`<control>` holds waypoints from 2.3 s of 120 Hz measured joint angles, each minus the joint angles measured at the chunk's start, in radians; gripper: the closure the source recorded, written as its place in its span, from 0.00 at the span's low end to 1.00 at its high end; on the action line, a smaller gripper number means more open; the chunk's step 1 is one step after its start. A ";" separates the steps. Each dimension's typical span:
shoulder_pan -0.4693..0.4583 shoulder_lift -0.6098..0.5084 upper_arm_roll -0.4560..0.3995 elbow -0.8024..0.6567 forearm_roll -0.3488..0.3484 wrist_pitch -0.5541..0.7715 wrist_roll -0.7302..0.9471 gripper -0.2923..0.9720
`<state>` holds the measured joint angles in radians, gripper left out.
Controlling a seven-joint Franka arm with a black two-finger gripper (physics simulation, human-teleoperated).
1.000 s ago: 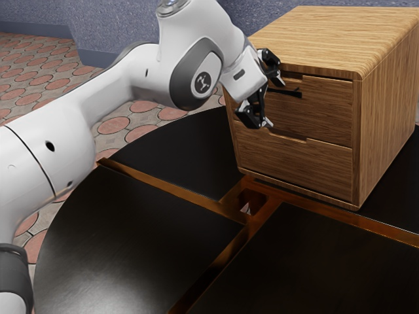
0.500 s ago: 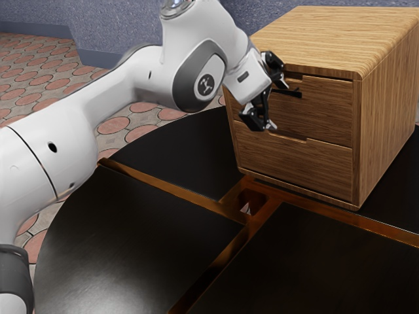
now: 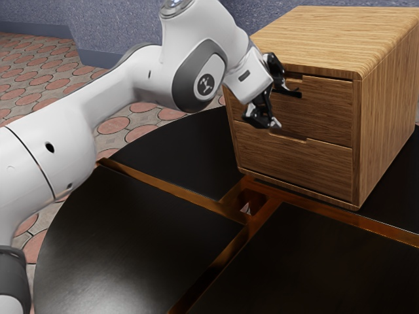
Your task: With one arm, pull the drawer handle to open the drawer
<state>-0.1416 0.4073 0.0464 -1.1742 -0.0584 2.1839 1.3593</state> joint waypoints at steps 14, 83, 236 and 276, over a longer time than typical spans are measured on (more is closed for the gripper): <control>-0.004 -0.014 -0.001 -0.012 0.001 0.000 -0.006 0.43; -0.019 -0.169 -0.005 -0.218 0.018 0.002 -0.037 0.42; -0.047 -0.625 -0.002 -0.726 0.080 0.022 -0.120 0.54; -0.050 -0.646 -0.004 -0.733 0.097 0.021 -0.140 0.35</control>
<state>-0.1911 -0.2390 0.0422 -1.9075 0.0381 2.2047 1.2189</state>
